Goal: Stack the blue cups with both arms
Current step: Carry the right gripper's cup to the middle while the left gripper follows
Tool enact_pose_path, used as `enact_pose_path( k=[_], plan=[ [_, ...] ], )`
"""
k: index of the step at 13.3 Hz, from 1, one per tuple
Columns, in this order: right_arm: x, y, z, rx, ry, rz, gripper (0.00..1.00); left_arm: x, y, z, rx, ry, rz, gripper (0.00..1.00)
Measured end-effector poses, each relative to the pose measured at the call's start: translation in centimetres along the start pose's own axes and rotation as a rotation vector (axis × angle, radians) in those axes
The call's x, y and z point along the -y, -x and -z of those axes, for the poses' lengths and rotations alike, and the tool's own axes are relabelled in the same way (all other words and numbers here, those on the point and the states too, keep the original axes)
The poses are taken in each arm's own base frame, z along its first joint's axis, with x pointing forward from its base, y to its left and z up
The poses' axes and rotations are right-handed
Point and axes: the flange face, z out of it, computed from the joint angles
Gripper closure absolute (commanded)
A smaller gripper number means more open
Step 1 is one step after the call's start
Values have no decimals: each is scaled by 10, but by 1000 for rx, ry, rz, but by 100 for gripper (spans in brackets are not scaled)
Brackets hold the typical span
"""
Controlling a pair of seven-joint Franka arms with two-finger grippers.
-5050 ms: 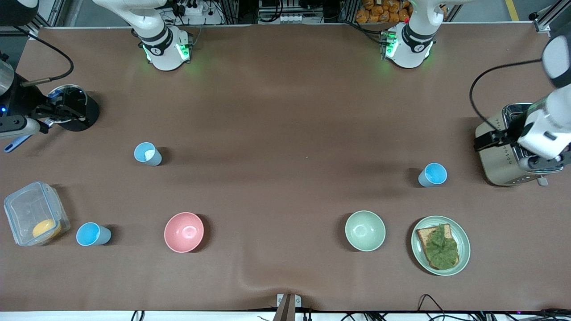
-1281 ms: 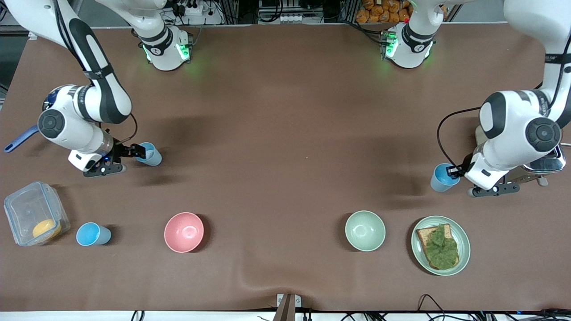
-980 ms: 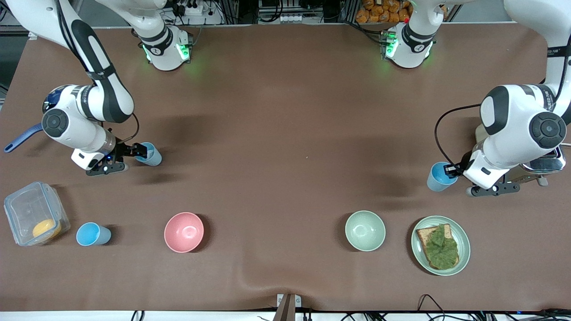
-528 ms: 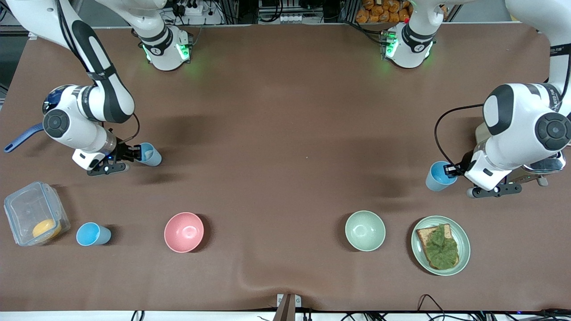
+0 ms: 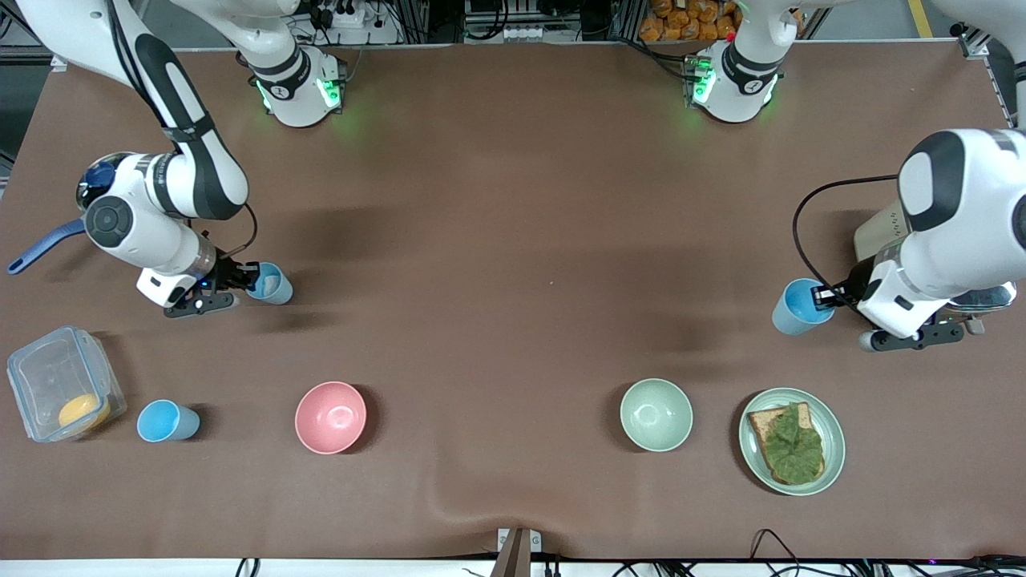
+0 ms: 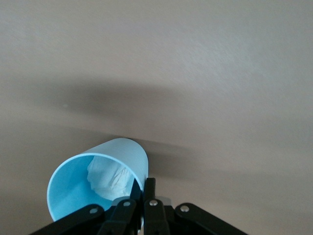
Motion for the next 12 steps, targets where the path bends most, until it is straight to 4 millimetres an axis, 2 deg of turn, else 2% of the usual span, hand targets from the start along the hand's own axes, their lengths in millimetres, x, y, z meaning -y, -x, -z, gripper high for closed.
enact_pose_path(
  k=[2, 5, 7, 9, 12],
  plan=[
    [32, -15, 11, -1, 4, -5, 100, 1, 3, 3, 17, -17, -5, 100],
    [108, -34, 35, 22, 12, -38, 100, 5, 8, 27, -1, -19, -12, 100],
    [158, -36, 48, 21, 19, -69, 100, 5, 12, 47, -19, -16, -29, 100],
    [219, -30, 51, 9, 26, -116, 100, 4, 15, 56, -18, -17, -32, 100],
    [330, -7, 50, -38, 17, -167, 100, 1, 17, 63, -7, -19, -37, 100]
  ],
)
